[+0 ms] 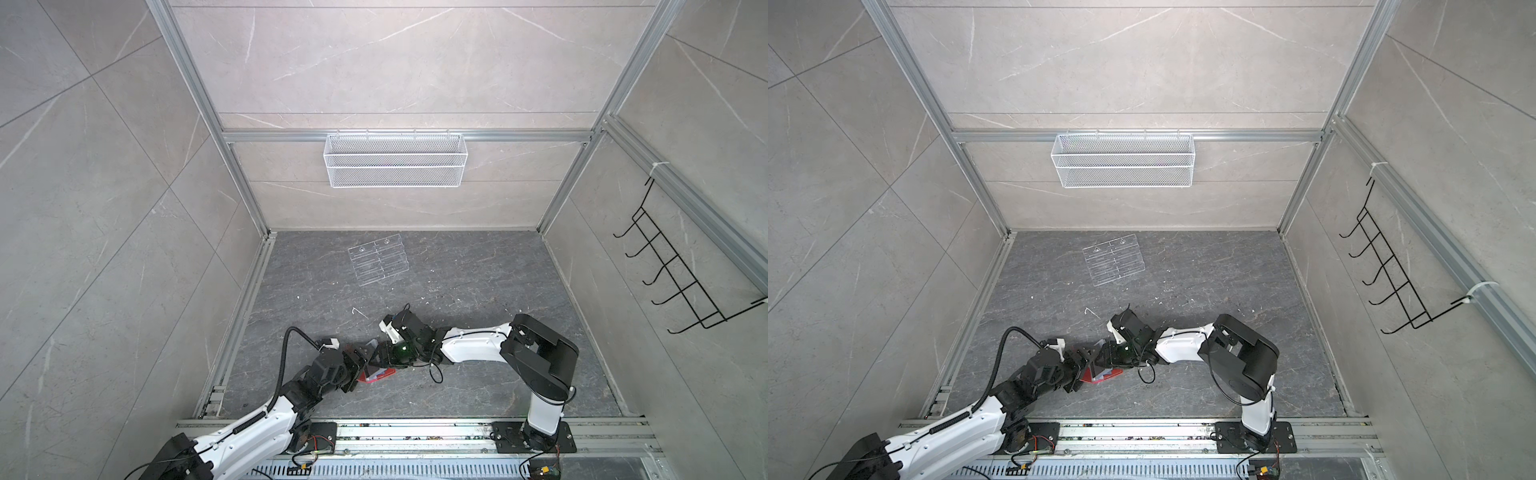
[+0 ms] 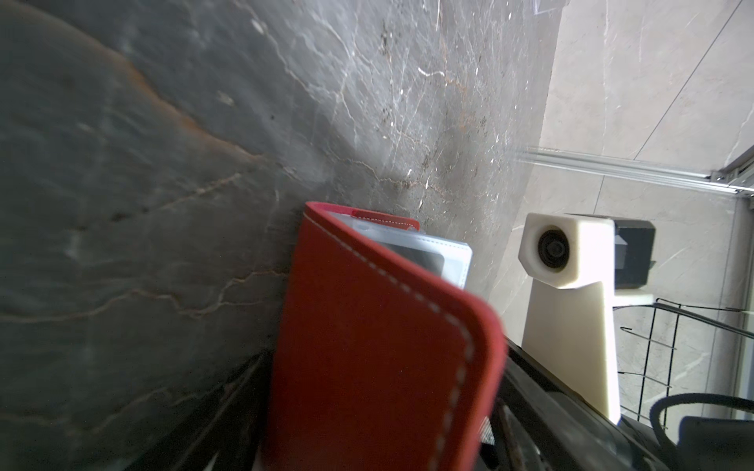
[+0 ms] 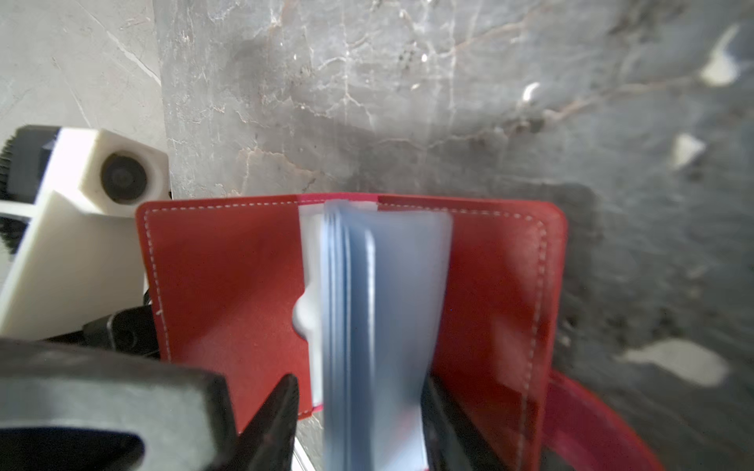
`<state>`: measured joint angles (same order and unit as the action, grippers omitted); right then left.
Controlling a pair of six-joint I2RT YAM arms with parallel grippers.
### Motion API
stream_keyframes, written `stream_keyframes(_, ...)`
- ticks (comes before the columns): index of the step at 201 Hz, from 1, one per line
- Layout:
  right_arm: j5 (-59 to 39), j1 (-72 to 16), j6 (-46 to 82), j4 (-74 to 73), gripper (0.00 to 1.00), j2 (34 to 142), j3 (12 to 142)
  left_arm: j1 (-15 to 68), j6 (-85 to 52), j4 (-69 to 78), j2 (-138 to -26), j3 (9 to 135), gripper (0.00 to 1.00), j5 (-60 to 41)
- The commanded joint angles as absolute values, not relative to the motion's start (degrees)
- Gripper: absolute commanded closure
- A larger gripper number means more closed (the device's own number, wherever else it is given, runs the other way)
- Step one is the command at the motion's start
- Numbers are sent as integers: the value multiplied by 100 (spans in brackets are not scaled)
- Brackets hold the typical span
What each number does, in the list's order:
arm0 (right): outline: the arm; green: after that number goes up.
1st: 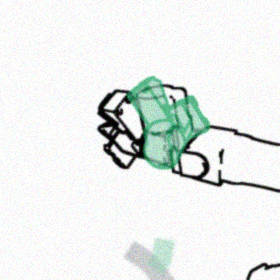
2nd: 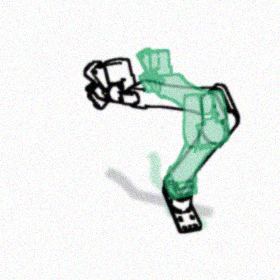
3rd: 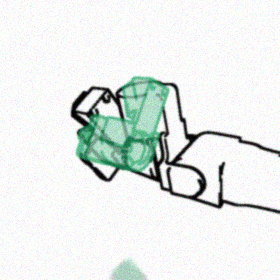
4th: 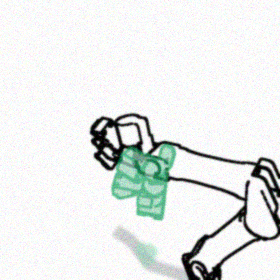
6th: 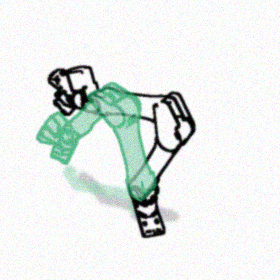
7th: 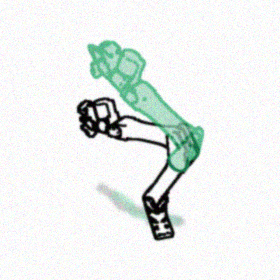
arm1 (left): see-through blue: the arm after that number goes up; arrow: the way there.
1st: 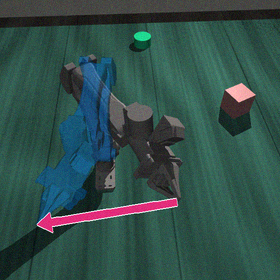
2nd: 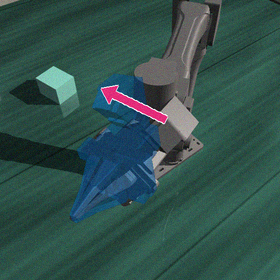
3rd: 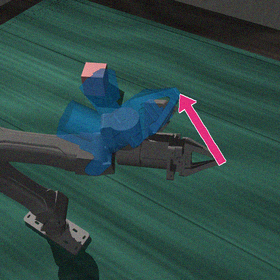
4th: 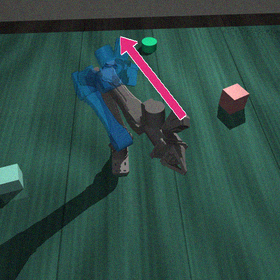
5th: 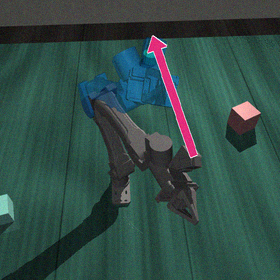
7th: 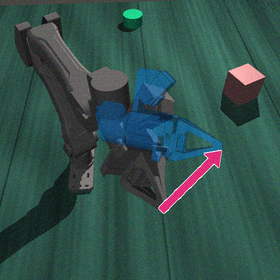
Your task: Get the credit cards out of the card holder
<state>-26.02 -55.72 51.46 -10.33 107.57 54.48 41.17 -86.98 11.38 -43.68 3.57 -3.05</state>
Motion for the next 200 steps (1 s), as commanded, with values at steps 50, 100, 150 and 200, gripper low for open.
stream_keyframes(50, -2769, -5726, 5183, -1134, 57, 10940, 5767, 4121, -8969, 149, -3665, 200, 12, 26)
stream_keyframes(100, -2240, -5800, 4903, -246, 72, 10823, 6016, 4118, -8925, 129, -3662, 306, 12, 9)
stream_keyframes(150, -1785, -5809, 4600, 561, 95, 10582, 6190, 4120, -8800, -178, -3653, 624, 12, 121)
stream_keyframes(200, -434, -5810, 3892, 2283, 96, 10023, 6420, 4055, -8612, -619, -3754, 1117, 11, 132)
